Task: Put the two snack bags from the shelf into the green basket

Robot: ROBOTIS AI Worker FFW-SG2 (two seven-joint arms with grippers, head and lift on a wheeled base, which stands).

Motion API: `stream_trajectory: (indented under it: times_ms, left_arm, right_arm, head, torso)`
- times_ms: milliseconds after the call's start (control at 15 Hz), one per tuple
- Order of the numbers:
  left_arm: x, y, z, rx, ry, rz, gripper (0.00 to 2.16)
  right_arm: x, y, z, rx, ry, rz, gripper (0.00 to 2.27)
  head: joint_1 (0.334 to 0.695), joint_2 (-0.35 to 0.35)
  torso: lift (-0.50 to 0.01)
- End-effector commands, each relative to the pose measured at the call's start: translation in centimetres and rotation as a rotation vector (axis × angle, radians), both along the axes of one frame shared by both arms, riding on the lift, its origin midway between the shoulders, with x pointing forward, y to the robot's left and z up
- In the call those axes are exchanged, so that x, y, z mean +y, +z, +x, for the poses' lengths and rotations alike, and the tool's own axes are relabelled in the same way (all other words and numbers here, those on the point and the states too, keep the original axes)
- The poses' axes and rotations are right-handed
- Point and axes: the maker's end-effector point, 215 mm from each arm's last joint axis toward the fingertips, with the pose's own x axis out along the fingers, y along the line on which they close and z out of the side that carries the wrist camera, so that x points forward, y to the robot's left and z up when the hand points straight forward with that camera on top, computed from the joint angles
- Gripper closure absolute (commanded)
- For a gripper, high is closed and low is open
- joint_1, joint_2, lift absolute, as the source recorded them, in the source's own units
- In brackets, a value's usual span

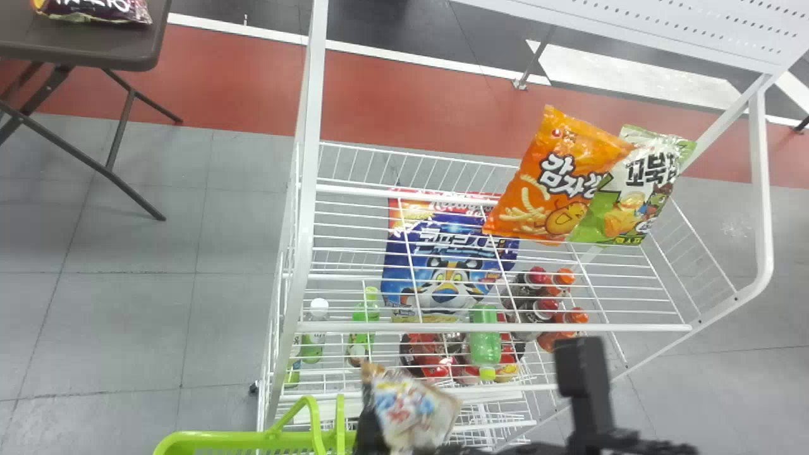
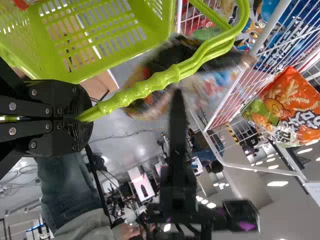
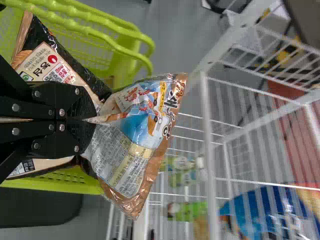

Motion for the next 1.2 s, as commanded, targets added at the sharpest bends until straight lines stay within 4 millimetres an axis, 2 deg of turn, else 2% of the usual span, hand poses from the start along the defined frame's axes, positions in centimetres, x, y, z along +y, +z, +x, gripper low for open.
stream_trajectory:
  times_ms: [0,133,400,467,533,600,667,800,933,1133]
  left_arm:
    - [0.0,0.0,-0.2,0.002,0.0,0.0,1.97]
    - [0.0,0.0,-0.2,0.004,0.0,0.0,1.97]
    - [-0.6,0.0,-0.8,0.003,-0.017,0.0,1.97]
    - [-0.6,0.0,-0.9,0.006,-0.017,0.0,1.97]
    - [-0.6,0.1,-0.8,0.002,-0.014,-0.002,1.97]
    - [-0.6,0.1,-0.8,-0.002,-0.01,-0.004,1.97]
    - [-0.5,0.1,-0.7,-0.006,-0.006,-0.004,1.97]
    - [-0.5,0.1,-0.7,-0.007,-0.005,-0.005,1.97]
    - [-0.5,0.2,-0.6,-0.01,-0.002,-0.006,1.97]
    - [-0.6,0.2,-0.6,-0.01,-0.004,-0.007,1.97]
  right_arm:
    - [2.3,-3.9,-2.8,0.123,0.047,0.028,2.25]
    - [4.6,-5.5,-4.6,0.179,0.092,0.05,2.25]
    - [8.0,-8.6,-5.9,0.244,0.177,0.026,2.23]
    - [8.1,-9.6,-6.5,0.268,0.189,0.012,1.92]
    - [8.1,-10.2,-5.5,0.234,0.18,0.008,1.04]
    - [7.5,-10.3,-5.0,0.212,0.183,0.001,0.0]
    - [6.8,-9.9,-5.0,0.205,0.178,0.003,0.0]
    - [4.0,-7.6,-4.4,0.16,0.128,-0.013,0.05]
    - [1.6,-4.9,-2.4,0.067,0.079,-0.024,0.07]
    - [-0.6,0.7,5.8,-0.262,-0.025,0.009,0.08]
  head:
    - [0.695,-0.35]
    - [0.695,-0.35]
    - [0.695,-0.35]
    - [0.695,-0.35]
    - [0.695,-0.35]
    - [0.695,-0.35]
    - [0.695,-0.35]
    - [0.695,-0.35]
    - [0.695,-0.35]
    - [0.695,-0.35]
  torso:
    - [-0.011]
    - [-0.011]
    - [-0.011]
    - [-0.011]
    - [-0.011]
    - [-0.011]
    - [-0.011]
    - [-0.011]
    - [-0.011]
    - [-0.011]
